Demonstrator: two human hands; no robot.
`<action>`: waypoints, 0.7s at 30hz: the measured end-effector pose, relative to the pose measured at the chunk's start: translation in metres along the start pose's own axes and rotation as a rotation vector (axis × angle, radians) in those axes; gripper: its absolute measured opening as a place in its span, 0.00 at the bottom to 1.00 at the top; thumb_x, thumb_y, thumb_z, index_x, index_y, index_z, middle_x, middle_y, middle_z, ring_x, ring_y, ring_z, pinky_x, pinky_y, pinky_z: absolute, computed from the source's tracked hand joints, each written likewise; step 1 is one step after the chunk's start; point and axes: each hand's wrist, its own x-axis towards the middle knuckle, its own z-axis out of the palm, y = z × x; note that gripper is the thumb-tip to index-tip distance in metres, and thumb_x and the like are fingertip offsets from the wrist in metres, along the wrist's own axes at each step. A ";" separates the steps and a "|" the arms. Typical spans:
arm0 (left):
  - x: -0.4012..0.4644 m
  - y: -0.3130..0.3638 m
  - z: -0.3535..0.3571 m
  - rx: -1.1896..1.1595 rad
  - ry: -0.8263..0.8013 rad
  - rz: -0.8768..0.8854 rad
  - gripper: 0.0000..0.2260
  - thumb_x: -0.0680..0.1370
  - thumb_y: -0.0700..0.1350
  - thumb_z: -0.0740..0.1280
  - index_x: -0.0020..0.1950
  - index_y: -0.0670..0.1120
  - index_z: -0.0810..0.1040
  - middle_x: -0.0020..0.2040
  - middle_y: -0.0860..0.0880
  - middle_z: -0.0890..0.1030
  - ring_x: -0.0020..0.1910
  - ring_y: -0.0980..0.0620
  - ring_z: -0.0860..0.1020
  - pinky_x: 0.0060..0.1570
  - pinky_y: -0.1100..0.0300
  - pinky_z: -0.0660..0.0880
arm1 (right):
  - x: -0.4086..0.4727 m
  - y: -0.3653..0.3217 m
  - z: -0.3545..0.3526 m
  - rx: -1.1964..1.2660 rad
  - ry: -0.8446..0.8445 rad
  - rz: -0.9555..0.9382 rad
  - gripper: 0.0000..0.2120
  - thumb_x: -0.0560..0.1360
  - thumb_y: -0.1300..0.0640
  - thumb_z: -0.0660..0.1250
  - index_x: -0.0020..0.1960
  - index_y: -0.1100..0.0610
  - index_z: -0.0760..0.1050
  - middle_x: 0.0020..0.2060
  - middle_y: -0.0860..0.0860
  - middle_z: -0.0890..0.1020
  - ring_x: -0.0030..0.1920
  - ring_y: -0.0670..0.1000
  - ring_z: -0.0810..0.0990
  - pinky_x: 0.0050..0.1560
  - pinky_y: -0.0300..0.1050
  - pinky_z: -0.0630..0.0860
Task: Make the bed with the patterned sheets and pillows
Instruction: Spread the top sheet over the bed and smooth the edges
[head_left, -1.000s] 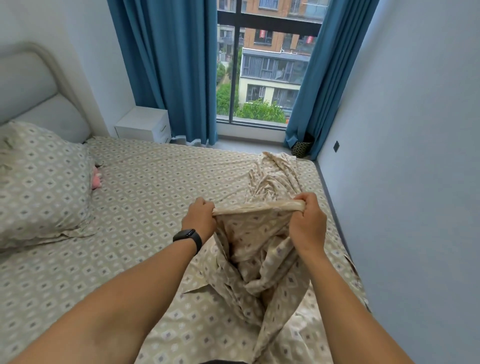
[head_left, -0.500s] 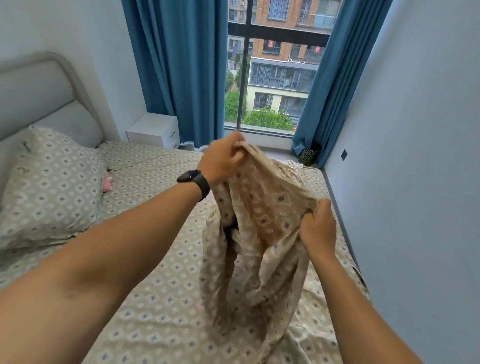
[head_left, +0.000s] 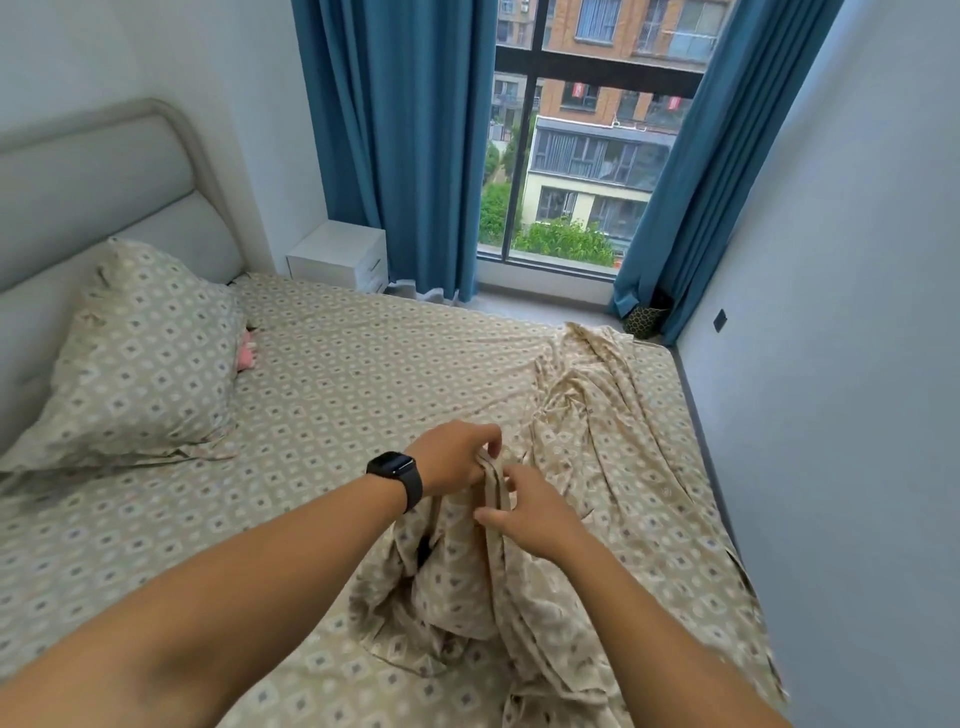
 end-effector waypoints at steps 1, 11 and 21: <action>-0.002 0.000 0.002 -0.031 0.044 0.001 0.12 0.74 0.37 0.65 0.55 0.50 0.74 0.43 0.49 0.77 0.41 0.46 0.75 0.36 0.53 0.70 | 0.003 -0.002 0.008 -0.033 0.022 0.013 0.09 0.77 0.49 0.67 0.55 0.50 0.71 0.49 0.44 0.76 0.48 0.49 0.77 0.48 0.51 0.76; -0.013 -0.055 0.022 0.141 0.142 -0.372 0.12 0.72 0.34 0.62 0.33 0.47 0.66 0.32 0.48 0.70 0.31 0.46 0.71 0.28 0.60 0.59 | 0.004 -0.048 -0.017 0.132 0.332 -0.147 0.14 0.78 0.63 0.58 0.33 0.54 0.68 0.29 0.49 0.73 0.32 0.48 0.68 0.35 0.47 0.65; -0.010 -0.139 -0.023 0.107 0.248 -0.609 0.09 0.78 0.35 0.56 0.43 0.46 0.72 0.43 0.44 0.77 0.35 0.46 0.71 0.33 0.56 0.63 | 0.003 -0.042 -0.019 0.337 0.480 0.030 0.16 0.76 0.65 0.57 0.31 0.54 0.62 0.26 0.49 0.65 0.30 0.49 0.62 0.33 0.47 0.59</action>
